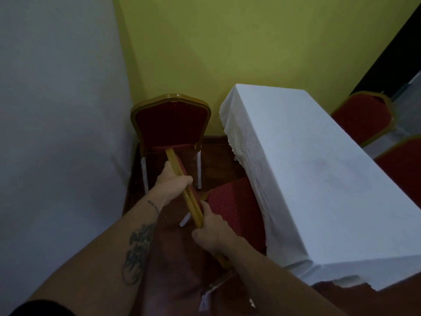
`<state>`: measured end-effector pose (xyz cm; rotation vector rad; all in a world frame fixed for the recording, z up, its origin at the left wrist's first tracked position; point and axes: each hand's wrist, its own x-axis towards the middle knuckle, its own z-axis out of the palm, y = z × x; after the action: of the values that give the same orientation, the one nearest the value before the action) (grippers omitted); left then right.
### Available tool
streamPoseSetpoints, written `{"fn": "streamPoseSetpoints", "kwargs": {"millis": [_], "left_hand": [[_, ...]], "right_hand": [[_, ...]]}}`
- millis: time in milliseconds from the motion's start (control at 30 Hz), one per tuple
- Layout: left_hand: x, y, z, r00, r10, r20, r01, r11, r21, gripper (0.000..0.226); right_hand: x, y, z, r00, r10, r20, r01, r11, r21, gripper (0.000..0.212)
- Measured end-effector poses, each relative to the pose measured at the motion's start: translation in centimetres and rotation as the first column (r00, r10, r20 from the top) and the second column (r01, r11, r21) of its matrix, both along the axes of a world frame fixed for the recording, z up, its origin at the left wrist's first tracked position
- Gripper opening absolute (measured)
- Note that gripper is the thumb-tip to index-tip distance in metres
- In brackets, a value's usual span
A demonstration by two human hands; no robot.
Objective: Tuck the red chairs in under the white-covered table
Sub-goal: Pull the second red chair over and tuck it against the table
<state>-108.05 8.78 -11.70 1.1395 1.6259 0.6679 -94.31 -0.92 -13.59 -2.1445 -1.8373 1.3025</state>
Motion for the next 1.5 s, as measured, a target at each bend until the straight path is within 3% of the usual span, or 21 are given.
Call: {"fn": "streamPoseSetpoints", "kwargs": {"millis": [167, 467, 767, 933, 1000, 1067, 1133, 1267, 1333, 1500], "left_hand": [[2.0, 2.2, 0.2, 0.997, -0.080, -0.015, 0.080, 0.996, 0.041, 0.046], [6.9, 6.8, 0.9, 0.984, -0.165, -0.067, 0.167, 0.986, 0.025, 0.053], [8.0, 9.2, 0.8, 0.958, -0.230, -0.169, 0.227, 0.973, -0.041, 0.073], [7.5, 9.7, 1.4, 0.916, -0.348, -0.197, 0.326, 0.935, -0.136, 0.094], [6.7, 9.8, 2.2, 0.905, -0.394, -0.161, 0.365, 0.913, -0.181, 0.099], [5.5, 10.3, 2.8, 0.908, -0.411, -0.078, 0.391, 0.901, -0.186, 0.087], [4.2, 11.0, 3.0, 0.929, -0.365, -0.056, 0.357, 0.927, -0.112, 0.058], [1.6, 12.7, 4.0, 0.962, -0.214, -0.169, 0.230, 0.969, 0.086, 0.006], [0.4, 14.2, 4.8, 0.964, -0.169, -0.204, 0.193, 0.975, 0.107, 0.005], [-2.3, 18.8, 6.1, 0.931, -0.090, -0.353, 0.148, 0.979, 0.141, 0.033]], "right_hand": [[1.5, 1.1, -0.1, 0.989, -0.124, -0.074, 0.126, 0.992, 0.020, 0.096], [5.3, 4.9, -0.5, 0.970, -0.229, -0.076, 0.230, 0.973, -0.005, 0.093], [6.0, 6.5, -0.9, 0.982, -0.186, -0.030, 0.186, 0.982, 0.024, 0.095], [6.5, 7.1, 0.0, 0.992, -0.108, 0.065, 0.105, 0.993, 0.048, 0.090], [6.8, 7.7, 1.3, 0.995, -0.096, 0.008, 0.095, 0.994, 0.059, 0.088], [7.1, 8.6, 2.8, 0.994, -0.087, -0.070, 0.093, 0.991, 0.091, 0.077], [7.5, 10.2, 3.9, 0.996, -0.052, -0.073, 0.063, 0.986, 0.154, 0.070], [7.8, 14.4, 5.3, 0.995, -0.017, -0.093, 0.038, 0.972, 0.233, 0.070], [7.9, 16.9, 5.8, 0.996, -0.005, -0.090, 0.028, 0.966, 0.258, 0.068], [7.8, 24.3, 7.1, 0.996, 0.026, -0.084, 0.004, 0.940, 0.341, 0.069]]}}
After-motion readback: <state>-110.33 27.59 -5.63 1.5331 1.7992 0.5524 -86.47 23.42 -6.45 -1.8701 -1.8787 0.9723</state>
